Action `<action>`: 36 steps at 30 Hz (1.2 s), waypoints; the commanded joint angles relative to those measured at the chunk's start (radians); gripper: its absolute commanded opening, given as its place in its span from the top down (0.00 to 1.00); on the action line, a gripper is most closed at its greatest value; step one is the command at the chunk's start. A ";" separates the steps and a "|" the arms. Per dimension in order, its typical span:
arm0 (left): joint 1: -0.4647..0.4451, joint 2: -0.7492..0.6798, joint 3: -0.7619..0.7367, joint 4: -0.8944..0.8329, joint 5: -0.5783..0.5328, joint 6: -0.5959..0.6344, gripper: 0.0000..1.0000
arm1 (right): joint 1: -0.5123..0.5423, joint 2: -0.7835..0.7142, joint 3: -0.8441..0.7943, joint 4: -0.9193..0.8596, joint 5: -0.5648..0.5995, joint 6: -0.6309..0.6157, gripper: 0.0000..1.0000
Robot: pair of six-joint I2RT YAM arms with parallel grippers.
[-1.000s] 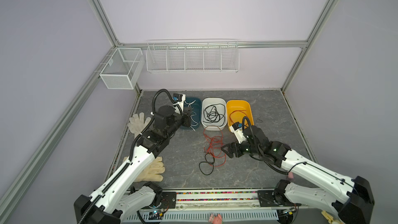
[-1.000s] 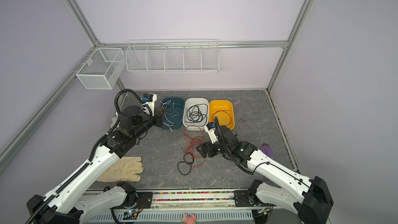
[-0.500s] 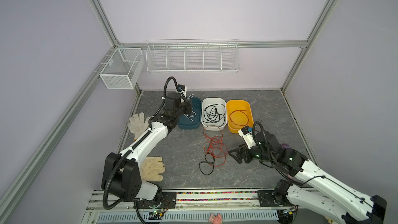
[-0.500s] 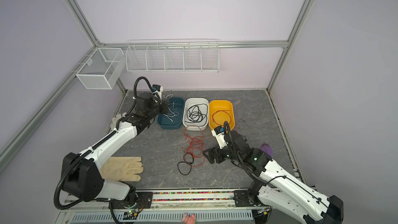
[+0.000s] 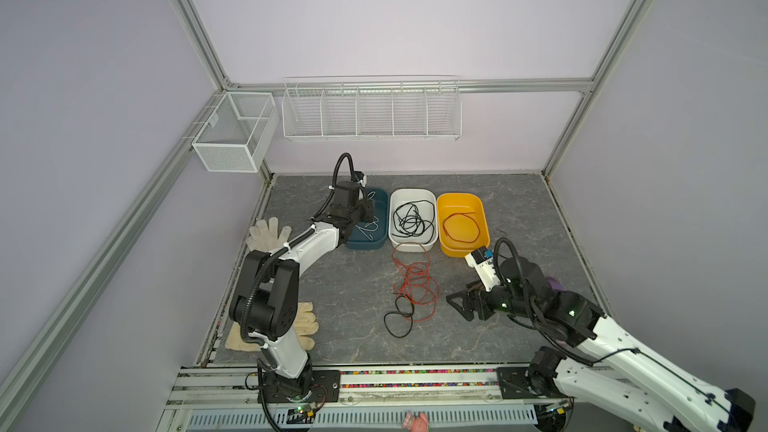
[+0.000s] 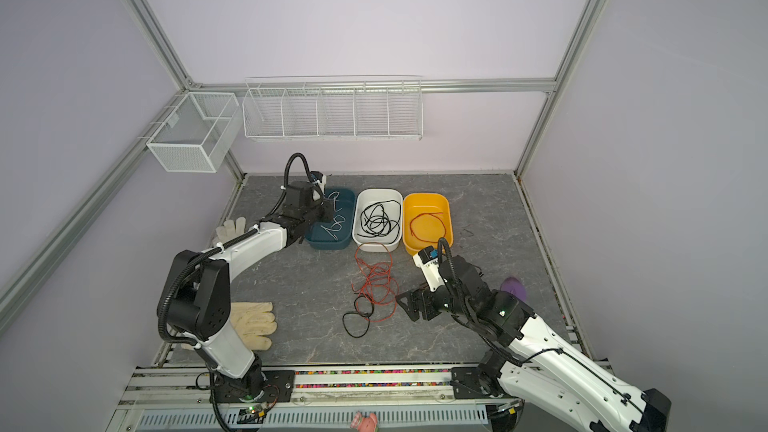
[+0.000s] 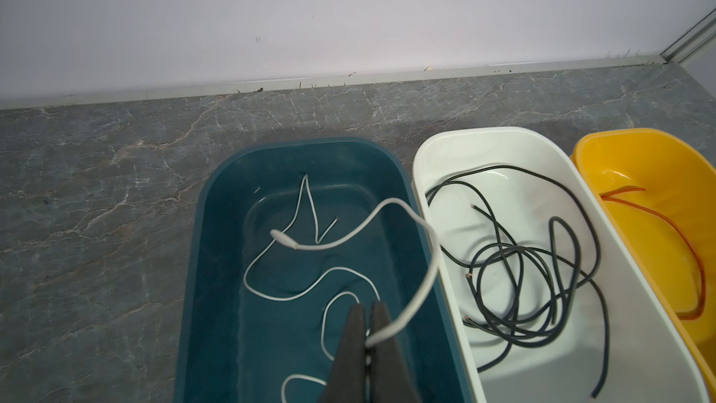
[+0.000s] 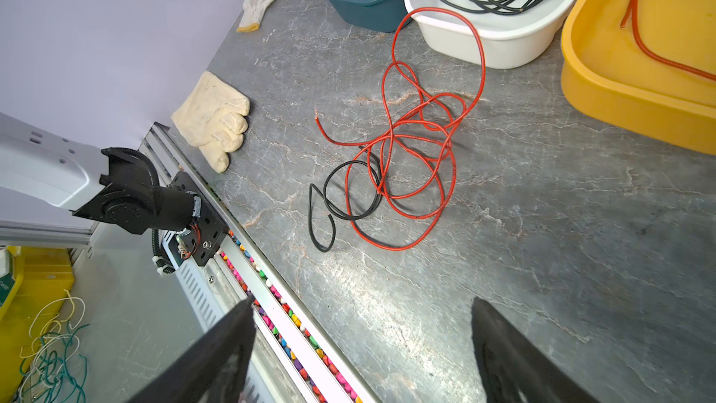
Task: Untangle the cables
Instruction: 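Carry the white cable over the teal tub with left while right moves to pile, then lower white cable into teal tub, open left gripper while right descends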
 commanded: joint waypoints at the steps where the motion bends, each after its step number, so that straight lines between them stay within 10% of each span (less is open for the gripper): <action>1: 0.009 0.040 0.031 0.028 -0.008 0.019 1.00 | 0.006 -0.007 -0.016 -0.012 0.007 -0.014 0.12; 19: 0.015 0.131 0.110 -0.151 0.030 0.031 1.00 | 0.005 0.080 0.033 -0.049 0.049 0.015 0.12; 36: 0.026 0.071 0.212 -0.339 0.064 0.054 0.68 | 0.006 0.125 0.062 -0.071 0.049 0.038 0.12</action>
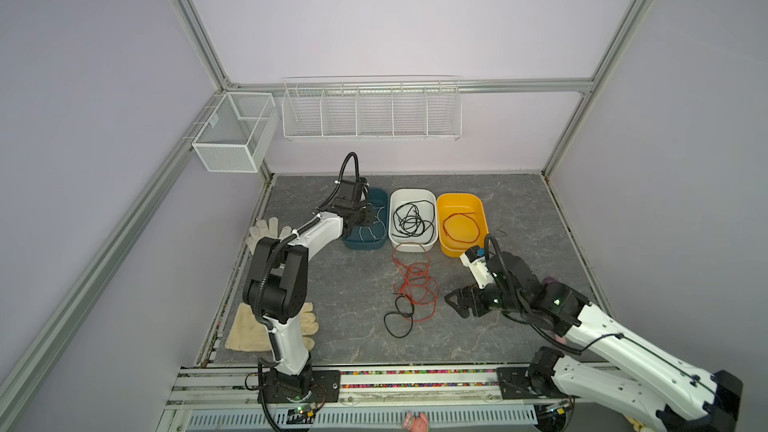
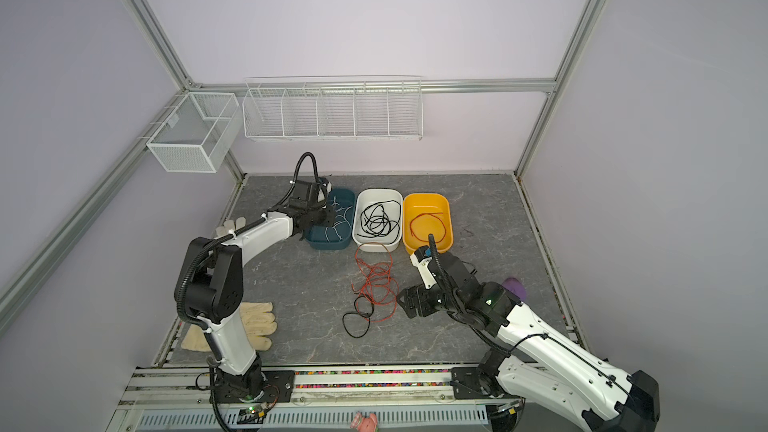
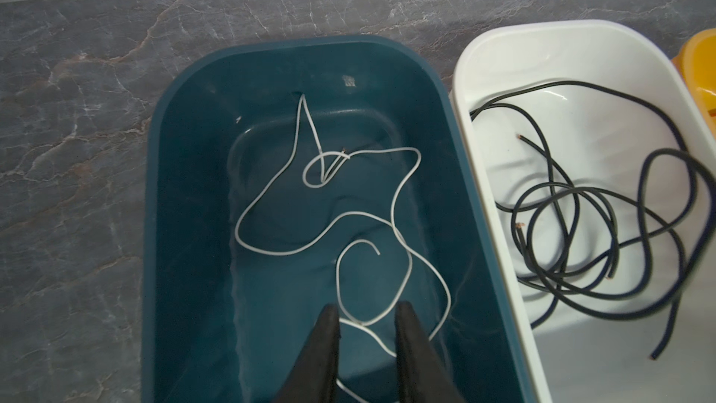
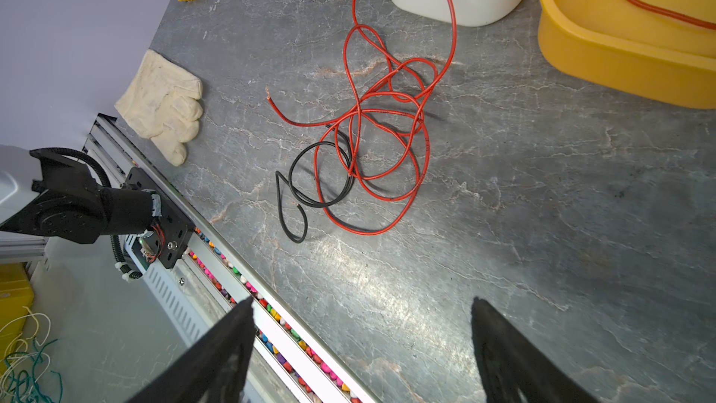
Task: Untangle the cables
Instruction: 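Lower white cable into teal tub, open left gripper while right descends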
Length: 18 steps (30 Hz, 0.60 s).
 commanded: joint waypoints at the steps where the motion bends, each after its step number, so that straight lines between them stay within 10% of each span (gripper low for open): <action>1: 0.006 -0.061 0.058 -0.063 0.021 0.018 0.64 | 0.006 0.013 0.021 -0.013 0.006 0.013 0.12; 18: 0.005 -0.581 -0.225 -0.033 -0.027 -0.152 0.01 | -0.002 0.319 0.036 0.127 -0.013 -0.030 0.08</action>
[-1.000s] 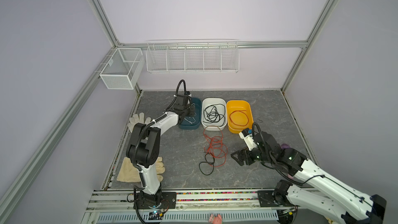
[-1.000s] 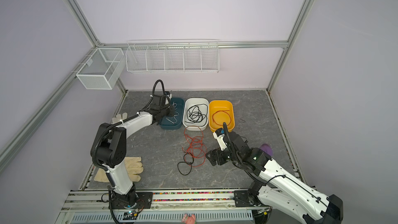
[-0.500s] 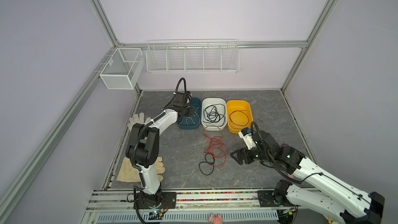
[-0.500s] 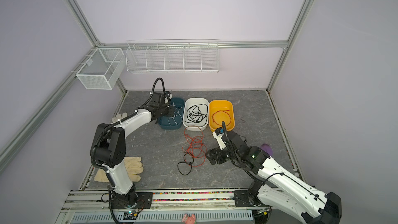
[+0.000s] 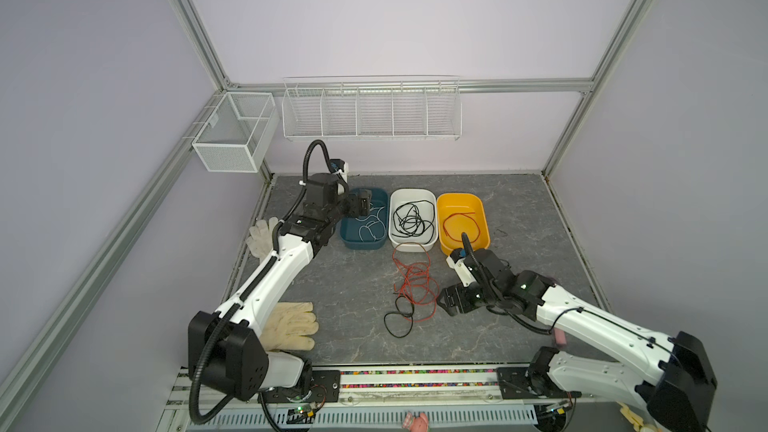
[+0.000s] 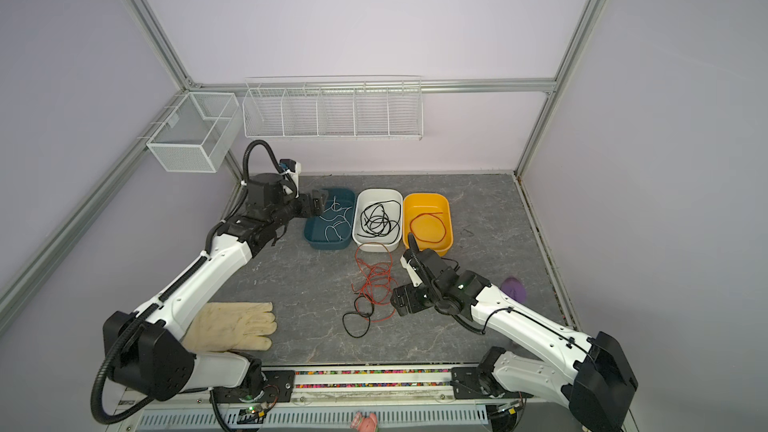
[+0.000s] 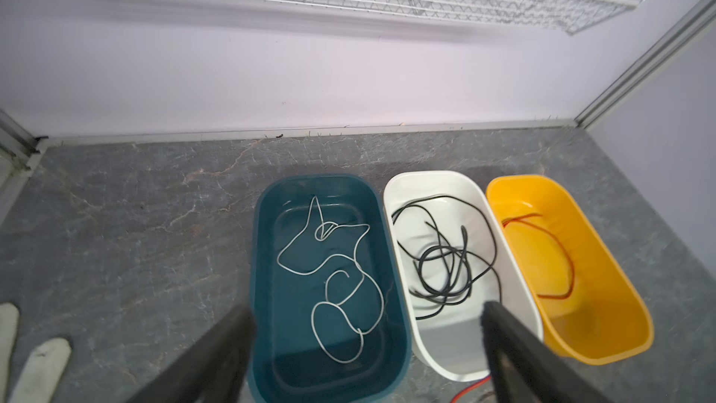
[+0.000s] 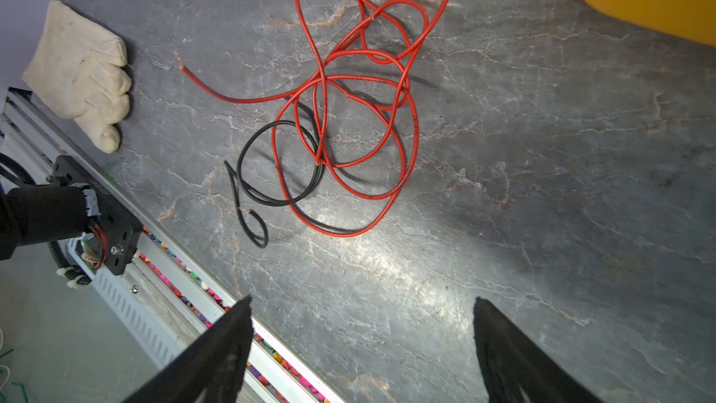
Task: Untangle the cables
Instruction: 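Lower white cable into teal tub, open left gripper while right descends, then grasp a red cable in the pile with right gripper while left withdraws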
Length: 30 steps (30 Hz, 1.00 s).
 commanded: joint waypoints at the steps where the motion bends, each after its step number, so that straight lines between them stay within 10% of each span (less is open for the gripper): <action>1: 0.002 -0.092 -0.072 -0.052 -0.008 -0.040 0.01 | -0.001 0.075 0.034 0.061 -0.009 -0.025 0.06; 3: 0.001 -0.167 -0.123 -0.066 -0.021 -0.037 0.01 | -0.003 0.110 0.036 0.088 -0.014 -0.026 0.01; 16: -0.015 -0.541 -0.417 -0.174 -0.087 -0.013 0.01 | -0.097 0.292 0.016 0.219 -0.063 -0.025 0.45; 30: -0.100 -0.548 -0.441 -0.206 -0.181 0.038 0.01 | -0.105 0.364 0.014 0.295 -0.104 0.000 0.88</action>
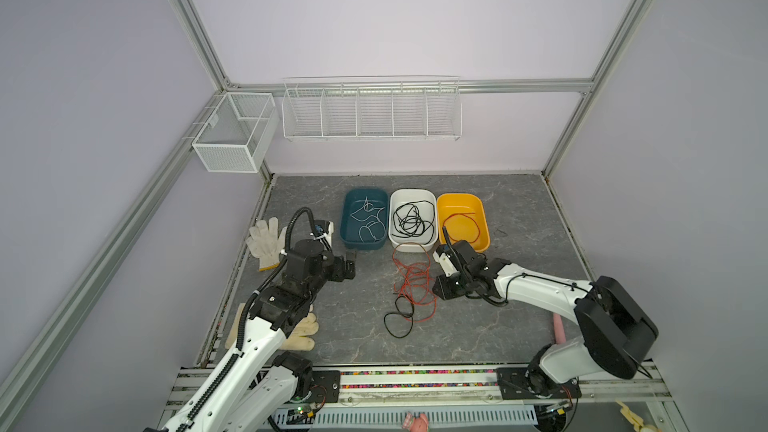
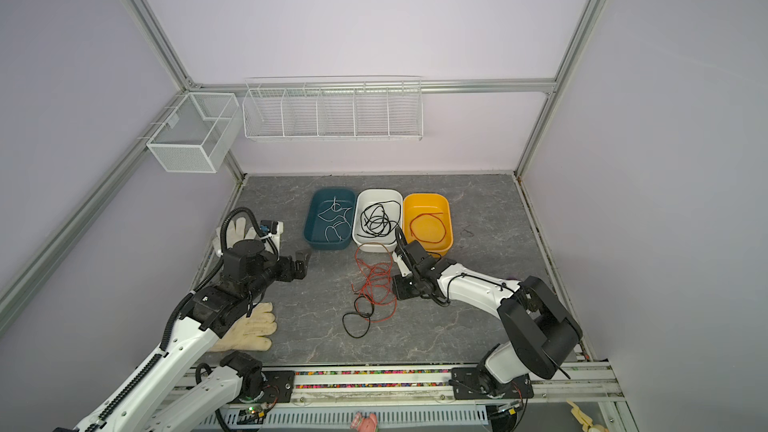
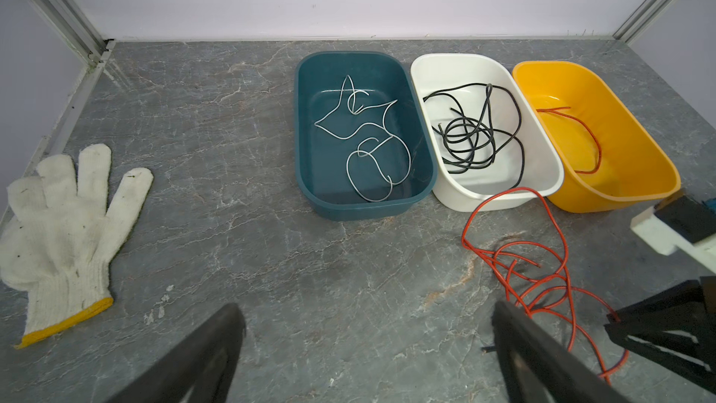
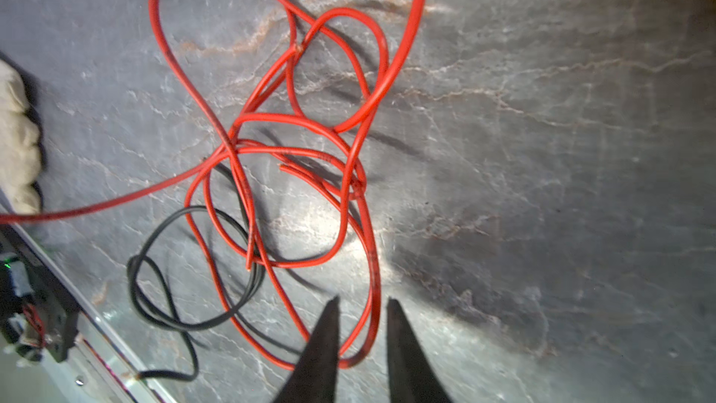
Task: Untangle the cables
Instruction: 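Grasp a red cable in the pile with right gripper while left withdraws, then lift the red cable high above the yellow tub with the right gripper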
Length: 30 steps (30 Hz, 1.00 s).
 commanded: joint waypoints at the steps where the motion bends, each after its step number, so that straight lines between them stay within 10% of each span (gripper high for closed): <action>1: -0.008 -0.014 0.003 -0.023 -0.032 0.022 0.01 | -0.005 0.003 0.001 0.021 -0.019 0.007 0.92; 30: -0.010 0.001 0.016 -0.032 0.027 0.016 0.01 | 0.107 -0.435 0.313 -0.379 0.207 -0.176 0.93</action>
